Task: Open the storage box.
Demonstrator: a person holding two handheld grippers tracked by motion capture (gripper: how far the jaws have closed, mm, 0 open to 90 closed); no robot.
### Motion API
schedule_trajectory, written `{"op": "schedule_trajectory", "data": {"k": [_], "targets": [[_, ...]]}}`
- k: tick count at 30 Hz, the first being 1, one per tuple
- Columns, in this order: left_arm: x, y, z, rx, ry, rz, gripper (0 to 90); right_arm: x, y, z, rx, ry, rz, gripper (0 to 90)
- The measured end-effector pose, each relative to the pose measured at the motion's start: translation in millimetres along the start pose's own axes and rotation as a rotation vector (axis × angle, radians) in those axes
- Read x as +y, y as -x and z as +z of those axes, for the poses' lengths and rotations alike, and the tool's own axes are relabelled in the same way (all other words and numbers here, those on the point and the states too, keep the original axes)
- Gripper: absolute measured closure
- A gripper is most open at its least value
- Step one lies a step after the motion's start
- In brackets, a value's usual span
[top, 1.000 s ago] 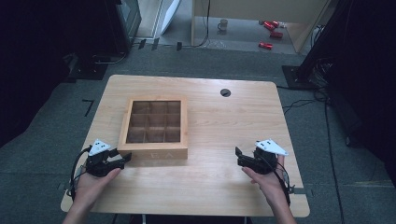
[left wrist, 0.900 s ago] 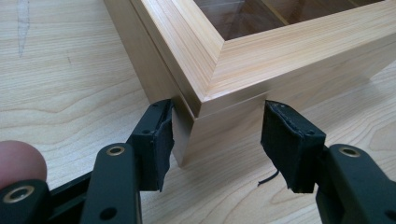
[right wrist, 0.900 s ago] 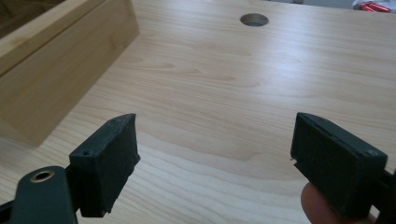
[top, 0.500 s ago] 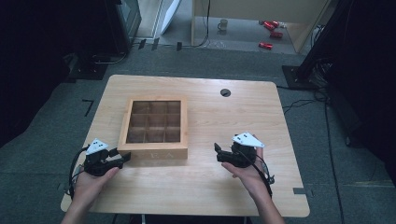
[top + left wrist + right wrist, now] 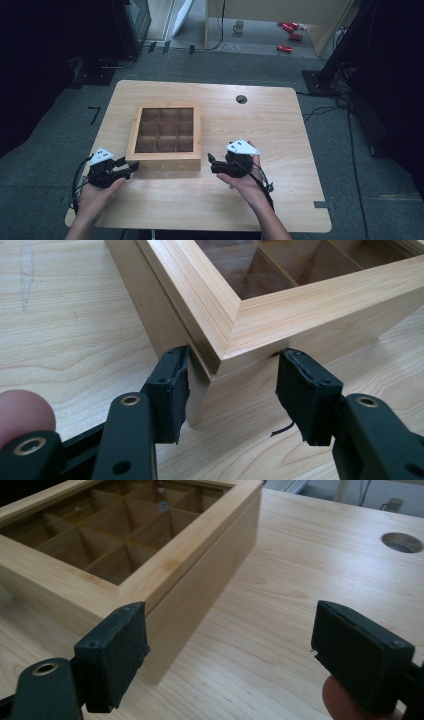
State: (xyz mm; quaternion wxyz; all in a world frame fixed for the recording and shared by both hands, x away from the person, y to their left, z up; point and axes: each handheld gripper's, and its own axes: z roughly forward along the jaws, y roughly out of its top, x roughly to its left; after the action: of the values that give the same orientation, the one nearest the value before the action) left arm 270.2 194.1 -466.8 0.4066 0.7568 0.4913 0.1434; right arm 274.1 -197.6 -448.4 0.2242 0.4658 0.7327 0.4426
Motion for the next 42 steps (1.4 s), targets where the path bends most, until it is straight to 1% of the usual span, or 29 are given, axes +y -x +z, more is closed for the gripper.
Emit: {"op": "schedule_trajectory", "data": {"k": [1, 2, 3, 4, 5, 6, 7, 10, 12, 15, 16, 21, 25, 28, 31, 35, 38, 40, 42], "targets": [[0.2, 0.4, 0.0, 0.002, 0.001, 0.000, 47.6, 0.0, -2.1, 1.2, 0.006, -0.001, -0.002, 15.0], [0.7, 1.3, -0.1, 0.009, 0.005, 0.003, 47.4, 0.0, -7.4, 4.3, 0.025, -0.004, -0.011, 15.0], [0.7, 1.3, -0.1, 0.009, 0.005, 0.003, 47.4, 0.0, -7.4, 4.3, 0.025, -0.004, -0.011, 15.0], [1.0, 1.7, -0.6, 0.012, 0.008, 0.008, 47.3, 0.3, -10.6, 6.7, 0.043, -0.006, -0.009, 15.0], [1.2, 2.0, -0.9, 0.014, 0.011, 0.008, 47.3, 0.3, -10.6, 6.7, 0.043, -0.006, -0.009, 15.0], [1.6, 2.3, -1.4, 0.015, 0.014, 0.008, 47.2, 0.3, -12.2, 8.5, 0.061, -0.006, -0.007, 15.0], [2.1, 2.6, -2.0, 0.015, 0.015, 0.010, 47.2, 0.3, -12.2, 8.5, 0.061, -0.006, -0.007, 15.0], [3.5, 2.9, -3.5, 0.019, 0.018, 0.018, 46.8, -0.5, -14.2, 11.0, 0.088, -0.008, -0.007, 15.0], [4.6, 3.2, -4.7, 0.019, 0.022, 0.016, 46.7, -1.2, -17.3, 11.9, 0.111, -0.008, -0.010, 15.0], [5.3, 3.4, -5.5, 0.018, 0.026, 0.013, 46.5, -1.6, -19.6, 12.6, 0.119, -0.007, -0.015, 15.0], [5.9, 3.5, -6.0, 0.018, 0.028, 0.012, 46.5, -2.2, -22.5, 13.9, 0.130, -0.014, -0.017, 15.0], [6.9, 3.3, -6.7, 0.016, 0.032, 0.008, 46.0, -3.7, -26.7, 17.5, 0.140, -0.026, -0.030, 15.0], [7.9, 3.9, -7.4, 0.020, 0.035, 0.003, 46.0, -4.8, -27.2, 22.6, 0.138, -0.034, -0.024, 15.0], [9.1, 4.2, -8.7, 0.019, 0.043, 0.001, 46.0, -5.6, -27.3, 27.0, 0.134, -0.038, -0.011, 15.0], [10.7, 4.4, -10.4, 0.015, 0.053, -0.011, 46.0, -6.4, -28.9, 30.7, 0.151, -0.030, -0.008, 15.0], [11.9, 4.9, -11.6, 0.018, 0.059, -0.009, 46.0, -5.9, -30.9, 35.8, 0.148, -0.024, -0.012, 15.0], [12.4, 4.9, -12.1, 0.016, 0.060, -0.009, 45.9, -2.9, -30.8, 36.6, 0.146, -0.003, -0.014, 15.6], [13.5, 4.1, -13.4, 0.009, 0.071, -0.018, 45.4, 0.6, -30.6, 36.8, 0.134, 0.016, -0.046, 15.8], [13.9, 4.1, -13.7, 0.008, 0.076, -0.020, 45.1, 1.1, -30.7, 37.0, 0.131, 0.020, -0.052, 15.8]]}}
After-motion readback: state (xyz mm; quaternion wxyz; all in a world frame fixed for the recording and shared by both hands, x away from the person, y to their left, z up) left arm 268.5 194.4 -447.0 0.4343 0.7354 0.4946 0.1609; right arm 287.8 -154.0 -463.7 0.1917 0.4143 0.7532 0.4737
